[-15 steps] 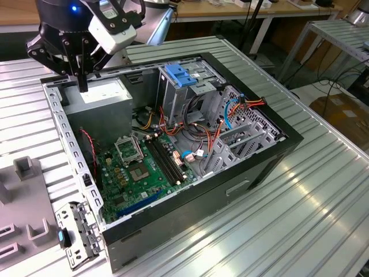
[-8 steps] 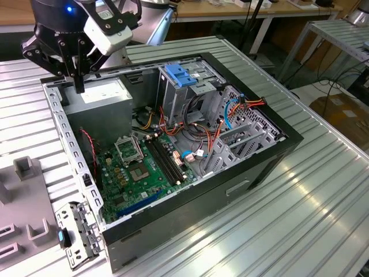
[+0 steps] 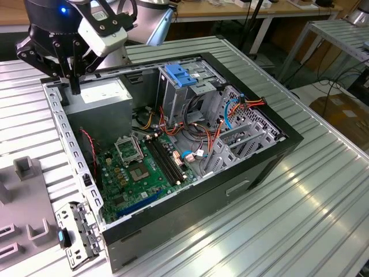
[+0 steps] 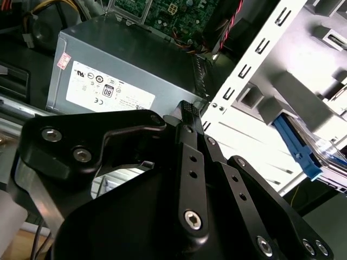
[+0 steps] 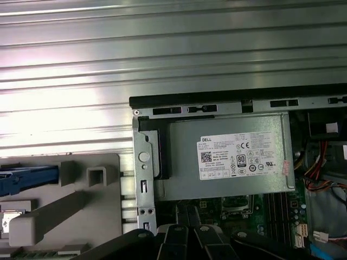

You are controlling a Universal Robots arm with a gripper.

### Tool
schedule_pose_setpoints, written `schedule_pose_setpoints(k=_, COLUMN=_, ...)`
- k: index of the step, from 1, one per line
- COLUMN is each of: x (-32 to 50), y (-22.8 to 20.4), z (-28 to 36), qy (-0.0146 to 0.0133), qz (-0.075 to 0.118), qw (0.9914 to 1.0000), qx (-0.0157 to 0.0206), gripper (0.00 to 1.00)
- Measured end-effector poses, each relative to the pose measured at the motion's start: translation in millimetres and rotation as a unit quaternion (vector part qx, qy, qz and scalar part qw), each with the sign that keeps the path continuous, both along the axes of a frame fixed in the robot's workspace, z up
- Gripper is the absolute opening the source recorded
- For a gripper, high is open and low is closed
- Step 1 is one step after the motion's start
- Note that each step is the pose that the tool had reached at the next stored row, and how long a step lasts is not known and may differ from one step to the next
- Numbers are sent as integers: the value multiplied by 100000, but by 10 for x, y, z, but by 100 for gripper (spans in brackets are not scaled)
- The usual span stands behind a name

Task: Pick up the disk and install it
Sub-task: 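Reach for the disk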

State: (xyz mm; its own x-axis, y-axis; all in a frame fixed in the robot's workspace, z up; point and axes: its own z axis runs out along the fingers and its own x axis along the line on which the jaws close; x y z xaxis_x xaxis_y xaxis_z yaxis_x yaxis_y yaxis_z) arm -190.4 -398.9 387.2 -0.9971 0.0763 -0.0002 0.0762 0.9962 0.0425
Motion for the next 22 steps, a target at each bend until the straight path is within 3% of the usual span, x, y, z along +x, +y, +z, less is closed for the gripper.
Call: schedule_pose_setpoints(k=22, x=-177, y=0, z=-21, qy=452, qz=-1, qw=99999, qx=-1, gripper=11)
